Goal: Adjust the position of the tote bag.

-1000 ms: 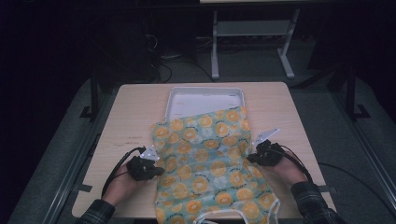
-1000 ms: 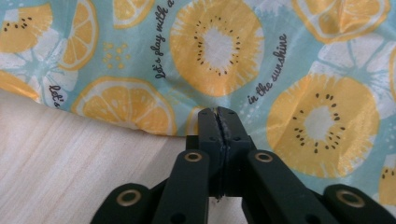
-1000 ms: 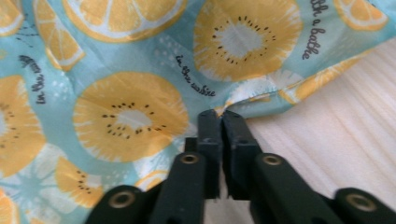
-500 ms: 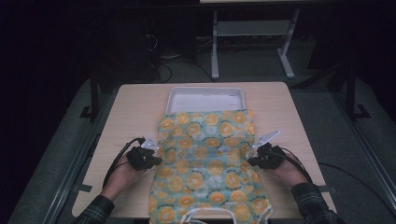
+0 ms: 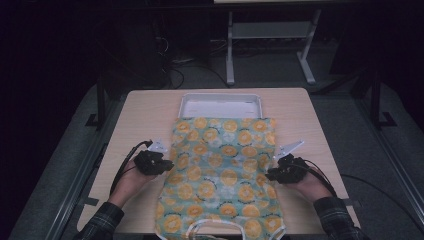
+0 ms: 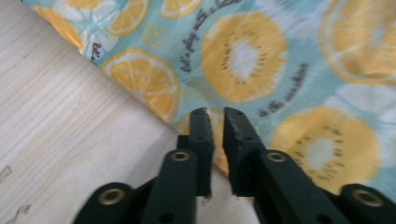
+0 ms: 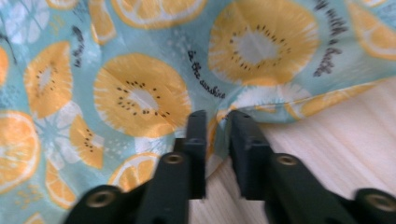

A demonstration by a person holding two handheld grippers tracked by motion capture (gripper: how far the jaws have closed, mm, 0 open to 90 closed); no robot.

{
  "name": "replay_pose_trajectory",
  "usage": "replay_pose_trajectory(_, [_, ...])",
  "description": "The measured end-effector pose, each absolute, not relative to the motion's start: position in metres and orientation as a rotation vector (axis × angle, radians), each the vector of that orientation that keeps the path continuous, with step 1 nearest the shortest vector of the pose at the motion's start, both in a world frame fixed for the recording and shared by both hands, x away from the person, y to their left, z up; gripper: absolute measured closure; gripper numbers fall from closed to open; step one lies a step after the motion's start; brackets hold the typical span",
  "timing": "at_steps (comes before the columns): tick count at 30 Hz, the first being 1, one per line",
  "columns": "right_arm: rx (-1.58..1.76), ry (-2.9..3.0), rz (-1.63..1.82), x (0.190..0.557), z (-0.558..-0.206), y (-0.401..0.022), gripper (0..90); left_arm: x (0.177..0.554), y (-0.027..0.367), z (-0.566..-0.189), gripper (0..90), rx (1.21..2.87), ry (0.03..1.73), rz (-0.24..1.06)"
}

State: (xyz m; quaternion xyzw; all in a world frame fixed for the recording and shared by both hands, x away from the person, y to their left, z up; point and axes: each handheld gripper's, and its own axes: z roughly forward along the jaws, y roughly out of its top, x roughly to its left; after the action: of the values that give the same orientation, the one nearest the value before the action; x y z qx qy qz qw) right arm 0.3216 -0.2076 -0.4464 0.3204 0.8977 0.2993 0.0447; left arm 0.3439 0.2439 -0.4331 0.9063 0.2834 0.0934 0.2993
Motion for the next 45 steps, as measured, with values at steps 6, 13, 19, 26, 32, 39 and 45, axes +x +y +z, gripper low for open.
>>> replay_pose_trajectory(6, [0.949, 2.693, 1.033, 0.305, -0.426, -0.212, 55.7, 0.317, 0.248, -0.416, 61.4, 2.369, 0.66, 0.199])
replay_pose_trajectory(13, [0.81, 2.752, 1.09, 0.275, -0.421, -0.2, 48.5, 0.287, 0.239, -0.413, 50.6, 2.389, 0.546, 0.139])
replay_pose_trajectory(19, [0.741, 2.81, 1.086, 0.258, -0.424, -0.191, 46.9, 0.261, 0.229, -0.422, 45.4, 2.414, 0.471, 0.059])
replay_pose_trajectory(26, [0.667, 2.894, 1.05, 0.24, -0.433, -0.178, 46.3, 0.241, 0.222, -0.43, 40.8, 2.432, 0.37, 0.004])
replay_pose_trajectory(32, [0.644, 2.923, 1.037, 0.228, -0.437, -0.177, 44.3, 0.231, 0.218, -0.442, 36.9, 2.487, 0.326, -0.023])
replay_pose_trajectory(39, [0.619, 2.941, 1.009, 0.221, -0.442, -0.176, 42.5, 0.226, 0.211, -0.45, 37.4, 2.567, 0.265, 0.036])
replay_pose_trajectory(45, [0.602, 2.949, 0.998, 0.22, -0.444, -0.175, 41.1, 0.228, 0.211, -0.448, 54.9, 2.57, 0.268, 0.062])
